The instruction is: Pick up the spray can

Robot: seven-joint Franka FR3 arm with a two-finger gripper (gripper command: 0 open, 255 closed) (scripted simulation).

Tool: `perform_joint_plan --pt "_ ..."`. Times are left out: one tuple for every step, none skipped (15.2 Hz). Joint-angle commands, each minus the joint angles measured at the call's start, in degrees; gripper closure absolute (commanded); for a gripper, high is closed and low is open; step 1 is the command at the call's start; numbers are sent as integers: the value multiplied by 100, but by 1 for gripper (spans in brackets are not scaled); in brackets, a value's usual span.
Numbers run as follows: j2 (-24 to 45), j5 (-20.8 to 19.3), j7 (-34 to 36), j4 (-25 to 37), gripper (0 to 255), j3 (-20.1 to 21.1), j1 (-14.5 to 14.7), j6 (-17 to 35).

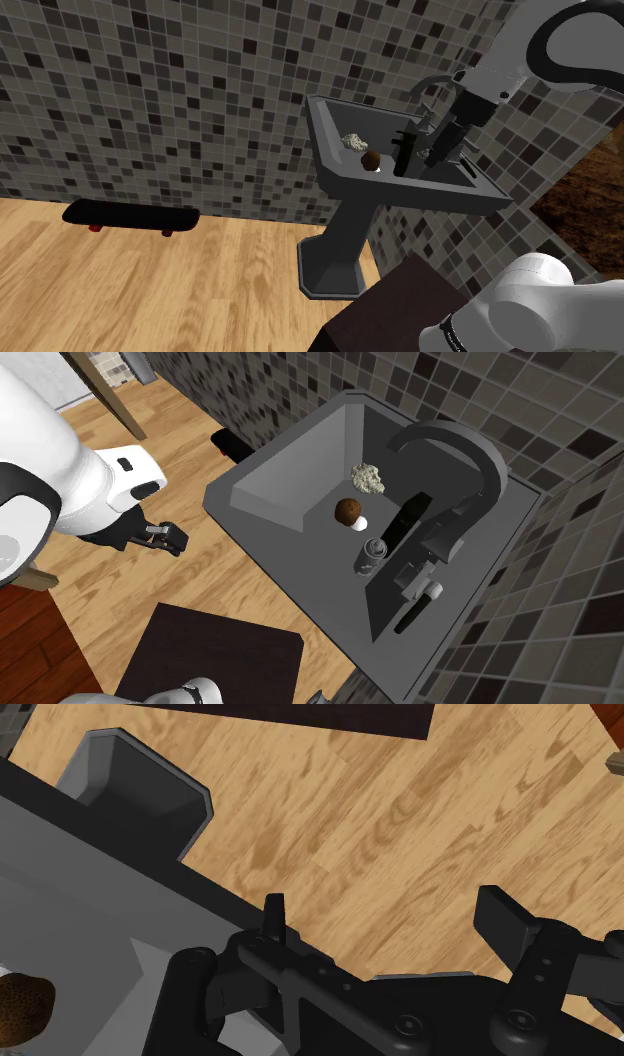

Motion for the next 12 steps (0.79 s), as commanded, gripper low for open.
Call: perform_joint_plan --pt "0 0 0 0 0 0 0 0" --pt "43 -63 -113 -43 0 -114 -42 104" --pt "93 -124 -226 -79 0 -229 -82 210" --pt "150 -182 -338 -109 0 -344 -122 317" --pt "213 -237 -450 -133 0 -460 -161 424" --pt "283 -288 -561 -151 0 -577 -198 533" --pt "360 -336 -672 -162 0 -695 -233 642" --pt "443 -380 -784 -167 0 -813 -266 751" --pt "533 -419 -896 -165 0 -932 -297 860" --pt "629 -454 -1007 -157 0 -1052 -325 969" --pt "731 -483 -1121 -142 0 -1171 -353 1077" --pt "840 -506 -1235 -121 0 -1291 -377 1184"
